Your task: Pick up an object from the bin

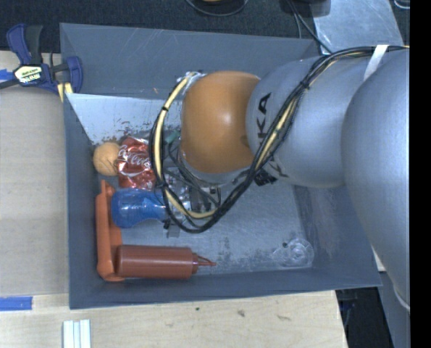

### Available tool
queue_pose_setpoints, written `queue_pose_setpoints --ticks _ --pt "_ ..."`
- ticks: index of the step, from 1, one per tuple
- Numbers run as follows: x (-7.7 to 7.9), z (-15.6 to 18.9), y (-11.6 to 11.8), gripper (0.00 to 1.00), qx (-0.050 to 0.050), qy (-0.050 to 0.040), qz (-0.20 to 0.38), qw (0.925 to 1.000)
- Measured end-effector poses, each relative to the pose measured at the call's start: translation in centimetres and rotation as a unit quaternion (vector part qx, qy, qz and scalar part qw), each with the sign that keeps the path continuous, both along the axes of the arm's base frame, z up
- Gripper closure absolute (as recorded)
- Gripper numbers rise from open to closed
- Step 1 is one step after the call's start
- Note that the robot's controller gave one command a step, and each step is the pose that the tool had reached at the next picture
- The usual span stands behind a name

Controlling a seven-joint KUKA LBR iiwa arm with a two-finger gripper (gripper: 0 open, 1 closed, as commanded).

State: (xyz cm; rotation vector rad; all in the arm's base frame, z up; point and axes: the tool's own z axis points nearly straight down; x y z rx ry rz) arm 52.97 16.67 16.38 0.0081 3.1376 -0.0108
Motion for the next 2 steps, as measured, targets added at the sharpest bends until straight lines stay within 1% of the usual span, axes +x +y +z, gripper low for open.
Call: queue_pose_setpoints --ticks 1,2 --pt "0.0 0.0 0.0 1.0 0.0 0.0 0.0 1.0" --pt "-0.9 10.6 -0.1 1.0 0.001 -0.0017 0.006 1.0"
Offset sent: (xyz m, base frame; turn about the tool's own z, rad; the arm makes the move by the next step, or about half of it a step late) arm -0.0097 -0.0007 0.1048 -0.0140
